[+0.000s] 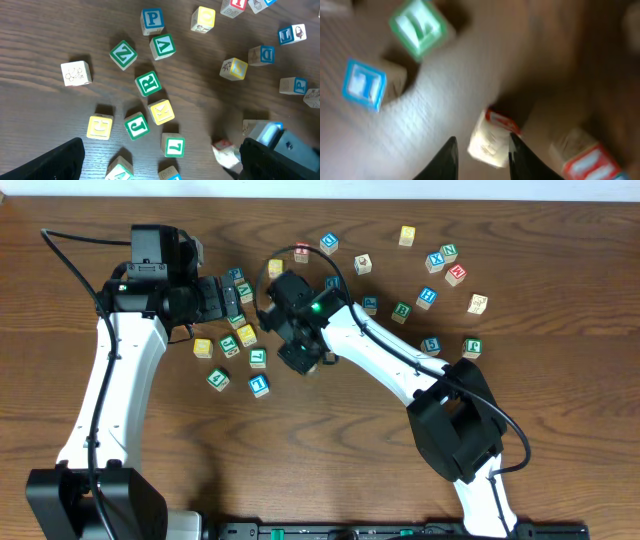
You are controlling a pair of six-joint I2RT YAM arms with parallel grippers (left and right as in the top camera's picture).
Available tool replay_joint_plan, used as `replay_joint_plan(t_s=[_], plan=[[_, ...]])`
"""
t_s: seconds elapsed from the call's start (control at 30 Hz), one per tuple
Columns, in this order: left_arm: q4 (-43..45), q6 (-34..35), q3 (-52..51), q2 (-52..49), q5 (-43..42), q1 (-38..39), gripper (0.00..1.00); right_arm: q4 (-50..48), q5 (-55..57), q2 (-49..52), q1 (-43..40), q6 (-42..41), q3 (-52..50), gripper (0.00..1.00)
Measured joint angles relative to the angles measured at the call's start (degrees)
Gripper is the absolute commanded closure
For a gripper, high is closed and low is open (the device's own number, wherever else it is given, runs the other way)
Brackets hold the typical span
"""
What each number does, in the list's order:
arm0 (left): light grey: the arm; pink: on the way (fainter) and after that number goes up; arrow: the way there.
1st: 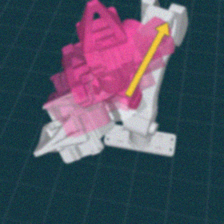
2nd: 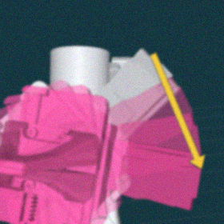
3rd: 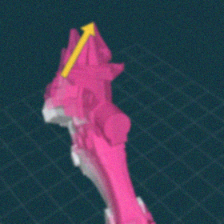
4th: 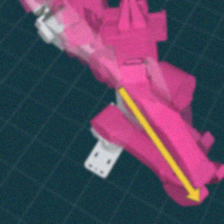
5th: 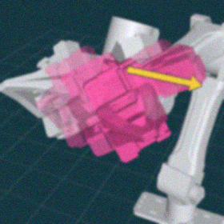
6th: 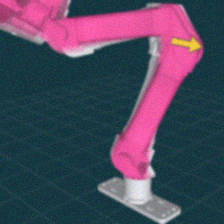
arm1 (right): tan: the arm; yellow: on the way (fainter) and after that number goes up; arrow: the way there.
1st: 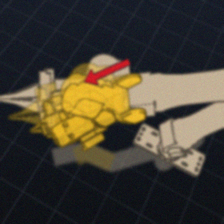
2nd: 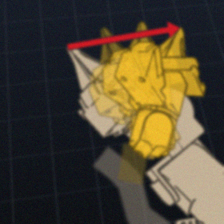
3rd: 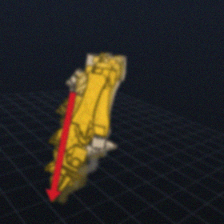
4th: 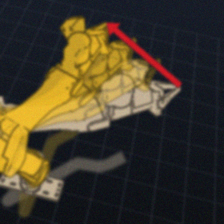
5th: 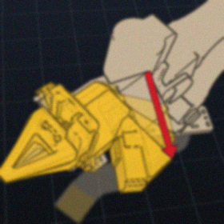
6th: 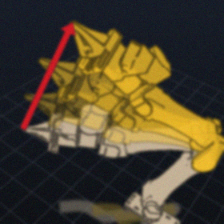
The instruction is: Spell out AI2
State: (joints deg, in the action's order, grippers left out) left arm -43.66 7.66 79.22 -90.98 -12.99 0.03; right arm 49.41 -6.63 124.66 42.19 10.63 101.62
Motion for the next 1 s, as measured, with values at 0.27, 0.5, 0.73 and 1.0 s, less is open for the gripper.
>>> replay_joint_plan(t_s=[0.27, 0.5, 0.73, 1.0], plan=[[0.00, 0.00, 0.00, 0.00, -0.02, 0.00, 0.02, -3.98, 0.24, 0.00, -1.03, 2.08, 0.00, 0.72], [0.00, 0.00, 0.00, 0.00, 0.00, 0.00, 0.02, -2.58, -1.81, 0.00, -2.38, 2.49, -0.31, 0.55], [0.00, 0.00, 0.00, 0.00, 0.00, 0.00, 0.02, -5.92, -3.10, 0.00, -2.14, 3.72, -5.75, 0.49], [0.00, 0.00, 0.00, 0.00, -0.02, 0.00, 0.02, -8.79, -3.54, 0.02, -1.95, 3.98, -7.96, 0.43]])
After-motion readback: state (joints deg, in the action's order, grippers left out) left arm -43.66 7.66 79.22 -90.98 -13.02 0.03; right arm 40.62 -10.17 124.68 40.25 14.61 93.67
